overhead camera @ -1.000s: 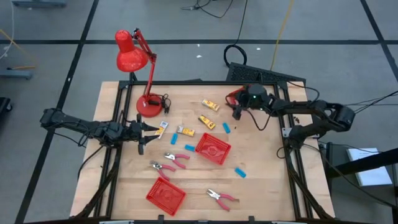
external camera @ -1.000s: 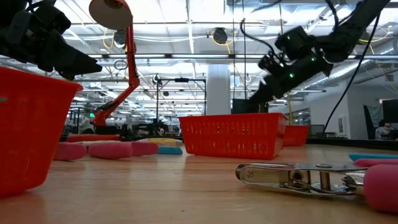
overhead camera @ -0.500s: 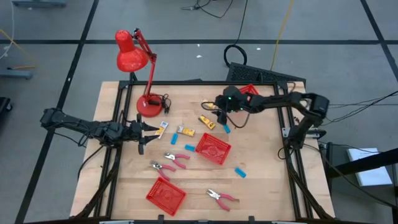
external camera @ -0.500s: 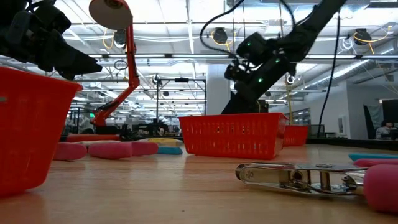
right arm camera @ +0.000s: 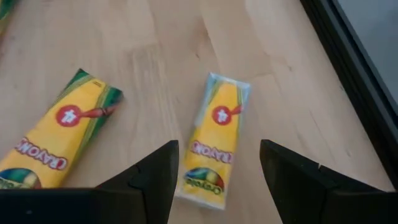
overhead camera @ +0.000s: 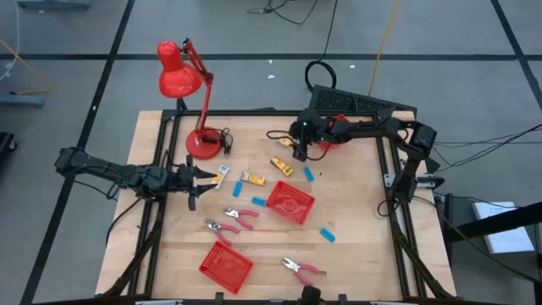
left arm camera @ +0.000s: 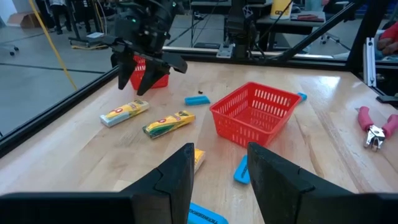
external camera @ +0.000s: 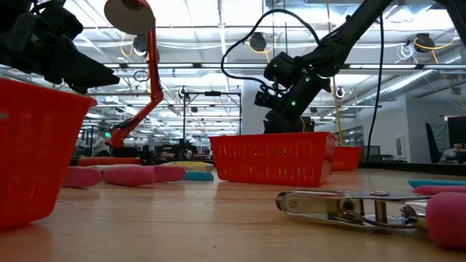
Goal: Pick & Place School Supplies
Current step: Put the yellow crayon box into the top red bin
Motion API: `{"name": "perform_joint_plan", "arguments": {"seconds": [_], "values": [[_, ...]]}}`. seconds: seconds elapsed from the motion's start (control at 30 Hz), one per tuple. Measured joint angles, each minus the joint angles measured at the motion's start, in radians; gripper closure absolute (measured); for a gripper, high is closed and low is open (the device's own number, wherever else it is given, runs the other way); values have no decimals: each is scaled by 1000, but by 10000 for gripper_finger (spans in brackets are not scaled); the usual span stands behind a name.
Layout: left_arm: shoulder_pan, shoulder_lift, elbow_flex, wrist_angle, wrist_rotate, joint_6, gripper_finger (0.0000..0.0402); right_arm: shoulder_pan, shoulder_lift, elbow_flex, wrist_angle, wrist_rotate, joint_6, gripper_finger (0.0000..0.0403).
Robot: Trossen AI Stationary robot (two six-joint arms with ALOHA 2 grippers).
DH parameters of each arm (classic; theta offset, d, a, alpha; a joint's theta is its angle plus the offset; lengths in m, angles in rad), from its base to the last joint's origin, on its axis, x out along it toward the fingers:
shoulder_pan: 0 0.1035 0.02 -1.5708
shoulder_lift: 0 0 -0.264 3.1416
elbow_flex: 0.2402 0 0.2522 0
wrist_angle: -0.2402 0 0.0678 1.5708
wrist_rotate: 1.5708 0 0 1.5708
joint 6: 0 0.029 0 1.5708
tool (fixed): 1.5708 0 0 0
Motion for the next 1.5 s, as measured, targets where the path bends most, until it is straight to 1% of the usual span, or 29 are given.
{"name": "perform_joint_plan", "arguments": {"seconds": [0.07,0.17,0.43,0.67,0.97,1.23,1.3,1.37,1.5], "values": [[0,0,0,-1,0,0,250,-11,0,0,-4,-4,10,181],[0,0,0,-1,1,0,250,-27,0,0,-8,-51,33,174],[0,0,0,0,1,-1,250,-27,2,0,7,-98,66,156],[0,0,0,1,2,-2,250,-27,52,-1,15,-103,70,156],[0,0,0,1,1,-7,250,-25,116,-1,24,-90,54,156],[0,0,0,1,1,-7,250,12,142,2,61,5,19,157],[0,0,0,0,1,-7,250,24,142,2,73,38,9,164],[0,0,0,1,1,-8,250,31,142,1,77,54,1,180],[0,0,0,0,1,-9,250,37,143,0,72,53,-7,237]]}}
